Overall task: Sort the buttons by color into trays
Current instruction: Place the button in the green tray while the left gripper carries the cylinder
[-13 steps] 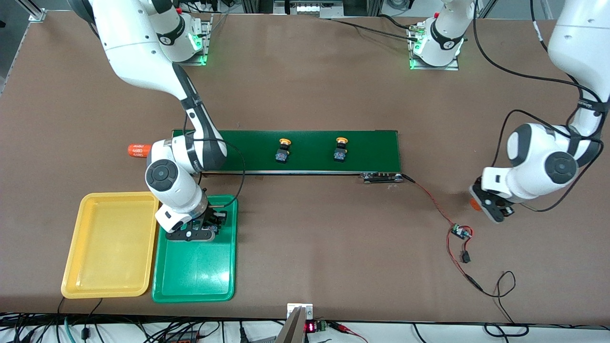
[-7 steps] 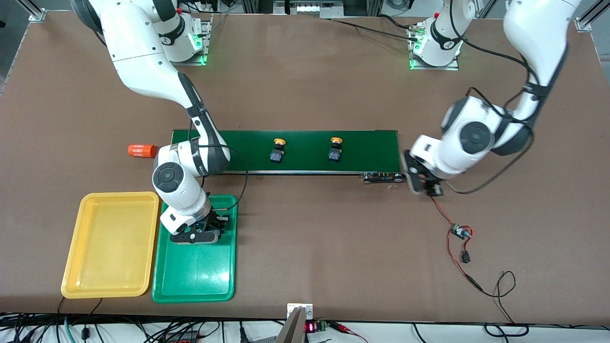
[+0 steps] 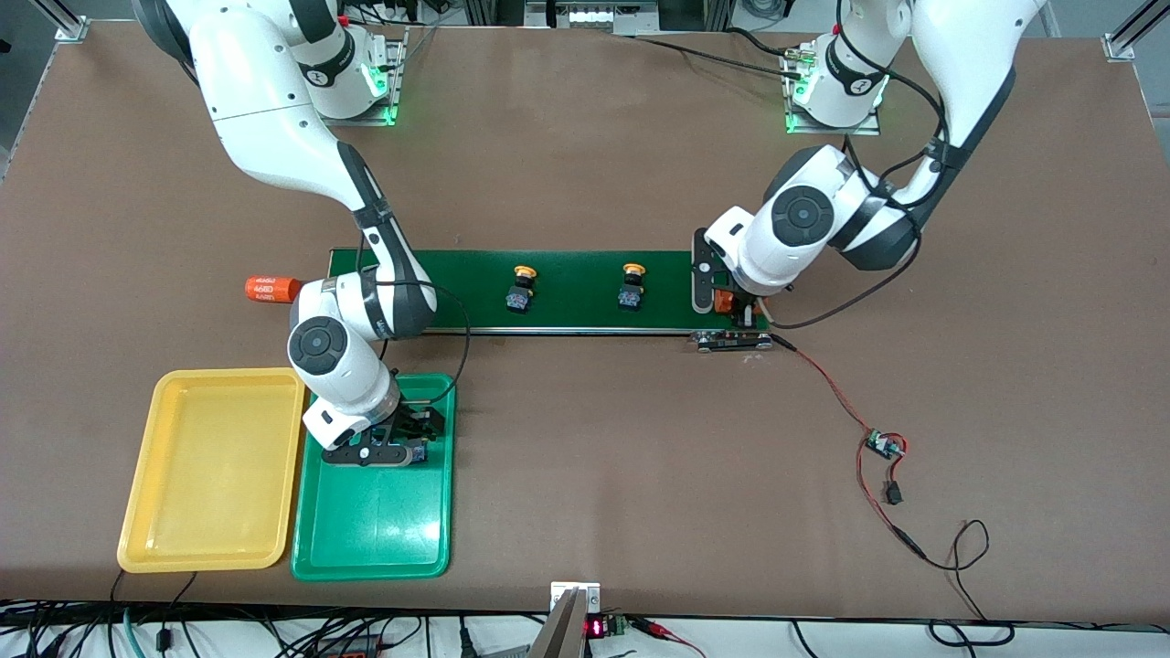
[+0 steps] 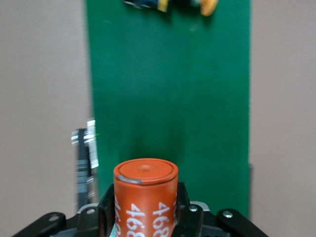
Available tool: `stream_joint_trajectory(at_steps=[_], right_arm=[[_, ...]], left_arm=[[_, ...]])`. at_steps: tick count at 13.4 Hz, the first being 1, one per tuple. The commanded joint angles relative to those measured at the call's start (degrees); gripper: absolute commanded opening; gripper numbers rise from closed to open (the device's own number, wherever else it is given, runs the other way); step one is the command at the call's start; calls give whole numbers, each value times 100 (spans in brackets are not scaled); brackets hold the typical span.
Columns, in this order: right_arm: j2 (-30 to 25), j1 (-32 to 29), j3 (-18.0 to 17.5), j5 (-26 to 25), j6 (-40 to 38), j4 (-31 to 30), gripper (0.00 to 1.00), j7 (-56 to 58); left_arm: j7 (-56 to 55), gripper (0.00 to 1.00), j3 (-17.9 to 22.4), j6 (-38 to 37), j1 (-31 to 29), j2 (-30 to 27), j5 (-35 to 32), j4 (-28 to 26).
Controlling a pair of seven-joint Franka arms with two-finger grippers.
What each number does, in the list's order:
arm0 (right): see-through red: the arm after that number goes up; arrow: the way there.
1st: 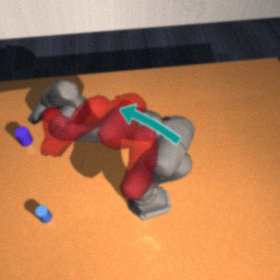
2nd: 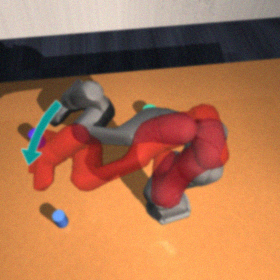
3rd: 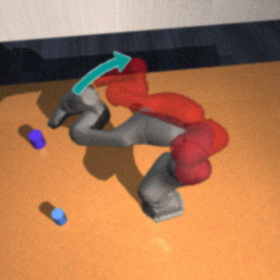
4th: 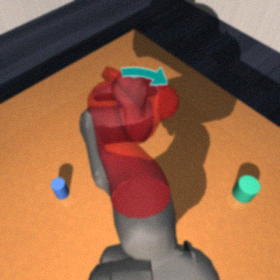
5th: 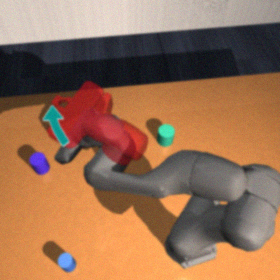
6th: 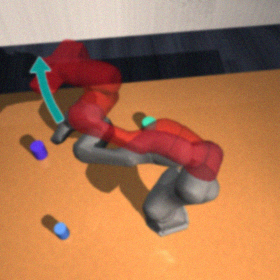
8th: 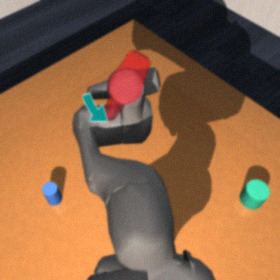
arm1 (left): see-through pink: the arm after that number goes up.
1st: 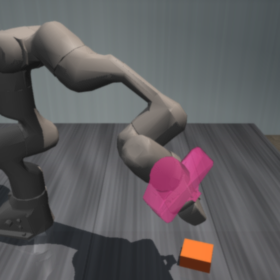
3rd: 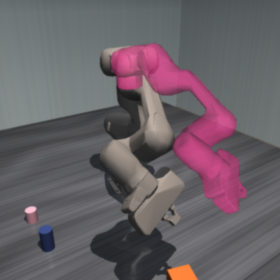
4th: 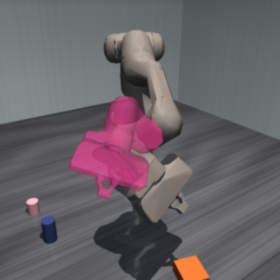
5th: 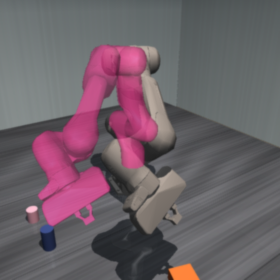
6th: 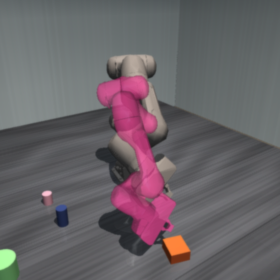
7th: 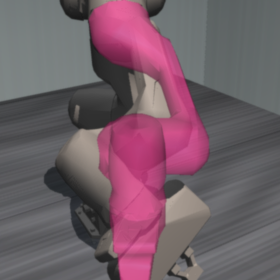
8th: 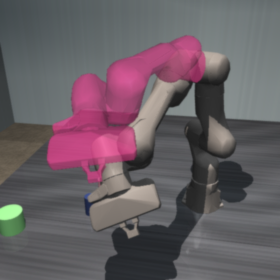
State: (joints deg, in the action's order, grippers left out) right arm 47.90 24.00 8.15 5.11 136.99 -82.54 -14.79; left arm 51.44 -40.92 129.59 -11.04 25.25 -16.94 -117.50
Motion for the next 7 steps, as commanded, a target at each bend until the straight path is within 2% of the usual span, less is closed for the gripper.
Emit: stream_joint_trajectory(at_steps=[1,4,5,6,7], right_arm=[[-954,-18,-59,34,-1136,-525,100,-15],[-2061,17,-59,34,-1535,-1507,100,-102],[-2456,35,-59,34,-1535,-1928,100,-225],[-2782,44,-76,34,-1544,-2246,100,-356],[-3125,96,-94,34,-1562,-2588,100,-532]], left_arm=[[-221,1,-57,-13,146,-73,-81,-229],[-556,3,-241,-4,181,-64,-81,-336],[-565,9,-233,22,181,-64,-81,-335],[-565,51,-241,39,173,-64,-81,-327],[-504,98,-241,48,164,-82,-81,-301]])
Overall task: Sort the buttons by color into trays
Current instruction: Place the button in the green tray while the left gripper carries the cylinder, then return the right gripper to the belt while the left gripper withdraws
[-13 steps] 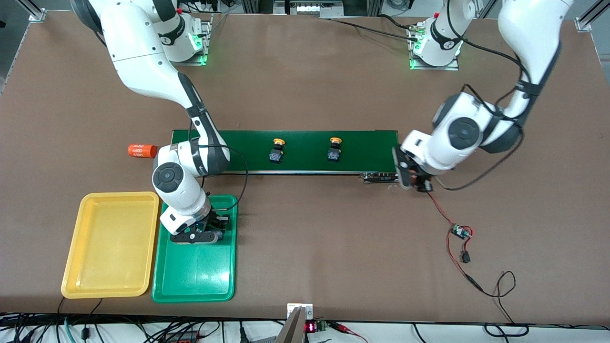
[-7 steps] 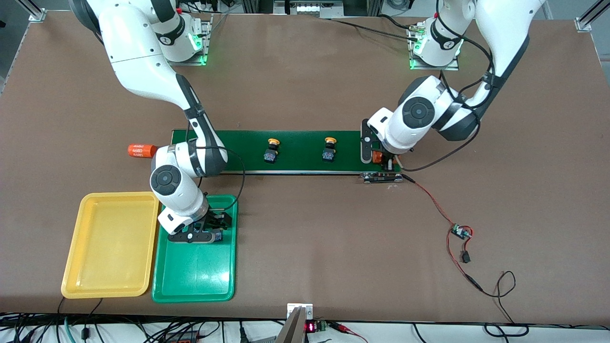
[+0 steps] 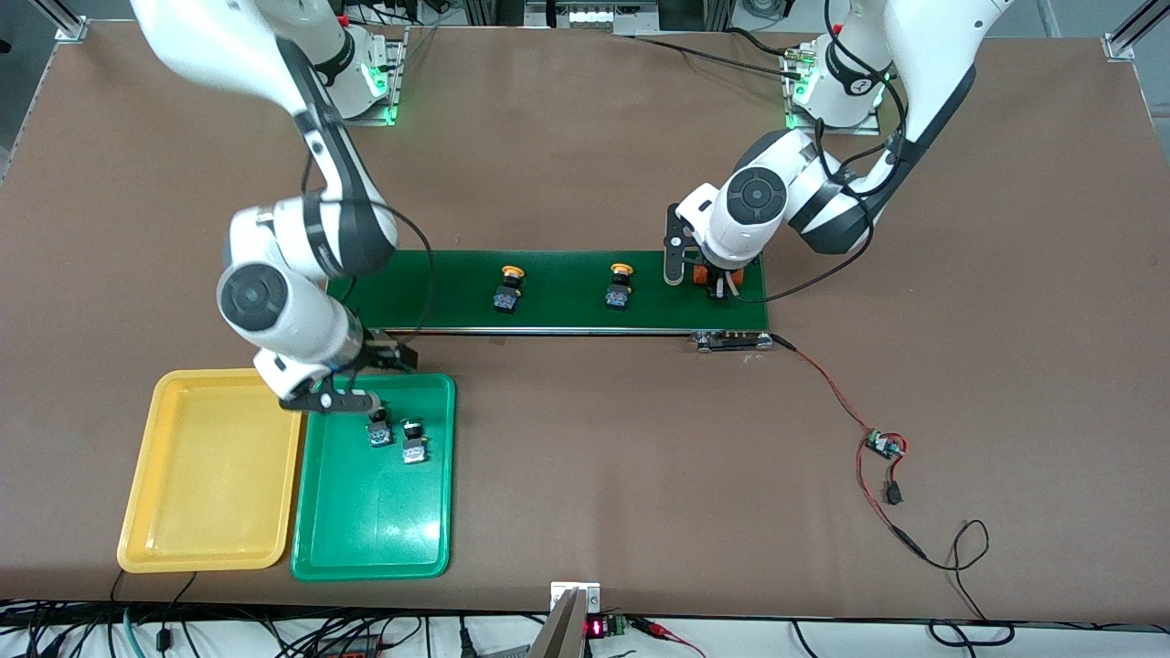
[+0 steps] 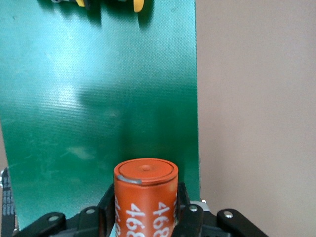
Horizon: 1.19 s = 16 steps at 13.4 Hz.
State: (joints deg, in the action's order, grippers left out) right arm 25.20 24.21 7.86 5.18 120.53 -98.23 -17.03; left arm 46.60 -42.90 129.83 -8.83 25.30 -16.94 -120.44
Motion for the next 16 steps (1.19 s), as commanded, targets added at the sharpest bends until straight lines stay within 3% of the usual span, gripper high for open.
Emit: stream_joint_trajectory(at_steps=[1,3,5,10,13,16], right_arm=[[-1146,196,-66,27,59,-1284,100,-466],[-1630,468,-74,27,145,-1890,100,-974],[-1773,811,-66,9,417,-2226,100,-1363],[-1467,1392,-75,-17,1112,-2412,100,-1908],[-1229,1551,-66,-26,1420,-2394,100,-2172],[-1027,1543,-75,-26,1675,-2350,100,-2277]], left_arm=[[15,100,-43,17,-67,-130,-81,29],[16,100,-34,25,-111,-323,-72,152],[16,100,114,17,-119,-376,-64,441],[-19,100,1449,-10,-67,-455,701,925],[-491,100,1846,-36,-67,-578,710,1040],[-1798,100,1960,-54,-49,-675,710,1084]])
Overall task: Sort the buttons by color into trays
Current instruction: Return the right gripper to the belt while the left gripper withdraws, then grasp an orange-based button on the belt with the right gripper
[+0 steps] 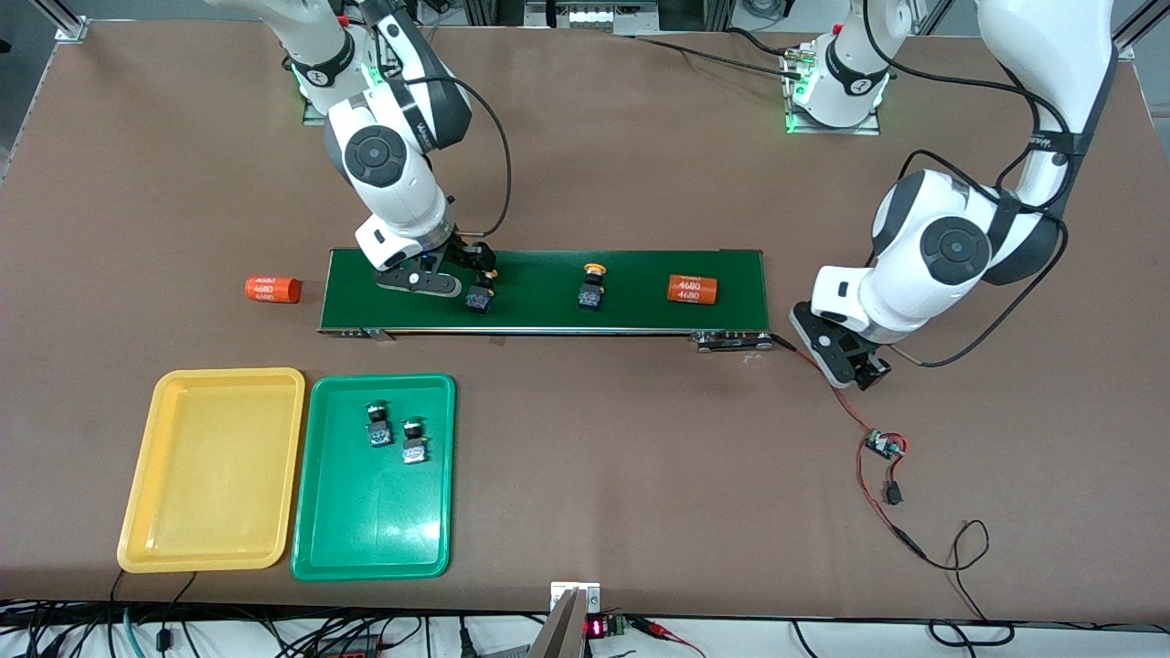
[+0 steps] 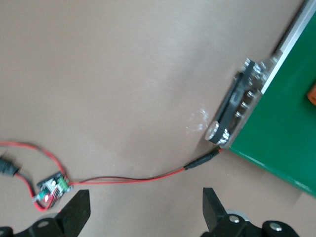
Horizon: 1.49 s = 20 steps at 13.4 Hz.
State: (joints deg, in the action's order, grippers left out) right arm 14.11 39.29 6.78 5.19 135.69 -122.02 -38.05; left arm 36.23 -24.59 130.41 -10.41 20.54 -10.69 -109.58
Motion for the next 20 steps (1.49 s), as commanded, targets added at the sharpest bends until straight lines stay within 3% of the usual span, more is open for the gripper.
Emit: stream_joint_trajectory(at_steps=[1,4,7,11,12,13,15,18,20], right_arm=[[144,26,34,-27,212,29,100,-272],[241,-70,43,-27,230,29,100,-291],[286,-97,52,-27,239,38,100,-273],[496,-106,60,-35,361,38,99,-220],[523,-106,60,-44,388,38,84,-203],[523,-106,60,-53,388,38,59,-124],[470,-202,69,-53,345,38,23,139],[391,-264,78,-53,318,116,2,193],[303,-483,78,-62,-276,554,2,228]], left_arm=[[-1341,100,147,-113,118,-243,85,42],[-2486,100,261,-244,118,-252,93,296],[-2928,100,533,-883,135,-278,93,795],[-3605,100,1156,-1308,205,-261,111,1290],[-3632,100,1463,-1369,432,-278,302,1360],[-3580,100,1805,-1613,565,-313,583,1491],[-3580,100,2028,-2176,654,-331,831,1938],[-3641,100,2072,-3045,663,-445,840,2642],[-3685,100,2081,-3398,645,-681,858,2714]])
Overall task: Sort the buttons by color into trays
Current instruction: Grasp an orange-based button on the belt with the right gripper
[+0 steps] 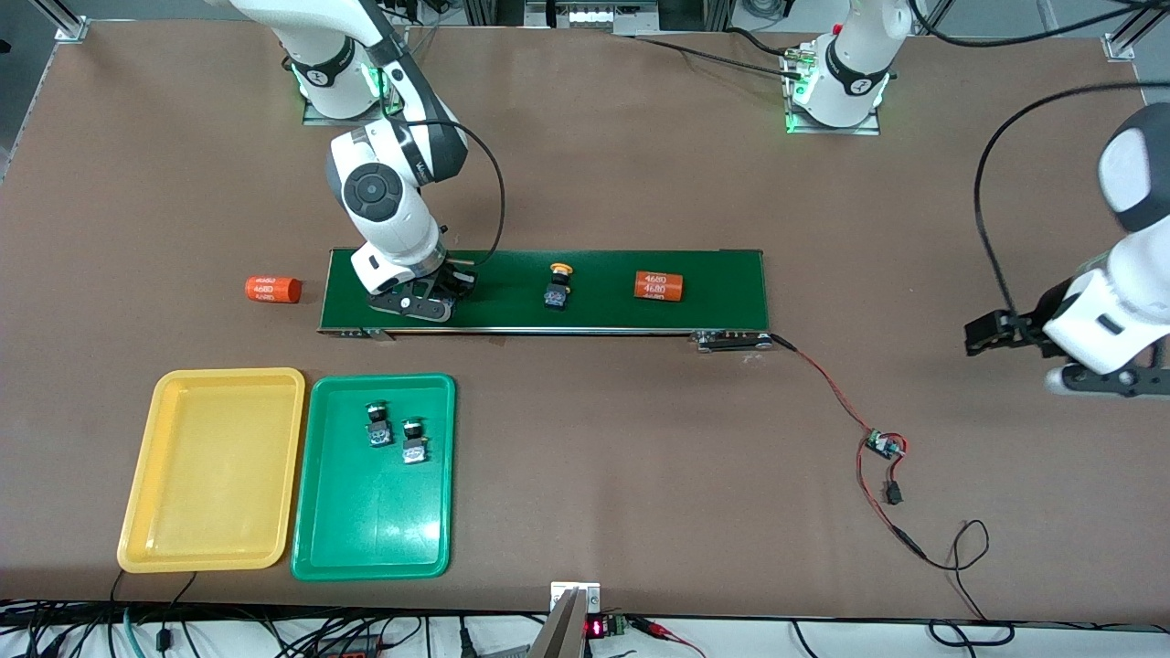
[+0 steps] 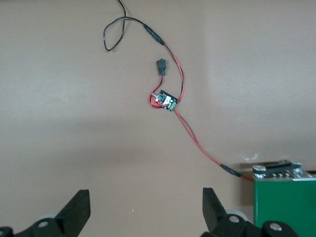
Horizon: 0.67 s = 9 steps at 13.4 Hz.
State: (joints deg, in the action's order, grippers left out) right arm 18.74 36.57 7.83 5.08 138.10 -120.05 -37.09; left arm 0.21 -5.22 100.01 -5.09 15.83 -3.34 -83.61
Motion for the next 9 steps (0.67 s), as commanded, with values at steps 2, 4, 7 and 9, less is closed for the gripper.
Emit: stream_joint_trajectory(at_steps=[2,4,7,9], right_arm=[[-142,-491,-19,-51,-1308,1059,2,752],[-63,-947,-10,-95,-1741,1605,2,1622],[164,-1922,-19,-183,-1909,2203,2,3063],[638,-2250,-10,-201,-1936,2625,2,3348]], left_arm=[[-320,100,126,-517,-44,-290,376,126],[-320,100,109,-492,-142,-475,501,91],[-364,100,74,-264,-142,-615,466,-110],[-329,100,82,-245,-142,-826,431,-304]])
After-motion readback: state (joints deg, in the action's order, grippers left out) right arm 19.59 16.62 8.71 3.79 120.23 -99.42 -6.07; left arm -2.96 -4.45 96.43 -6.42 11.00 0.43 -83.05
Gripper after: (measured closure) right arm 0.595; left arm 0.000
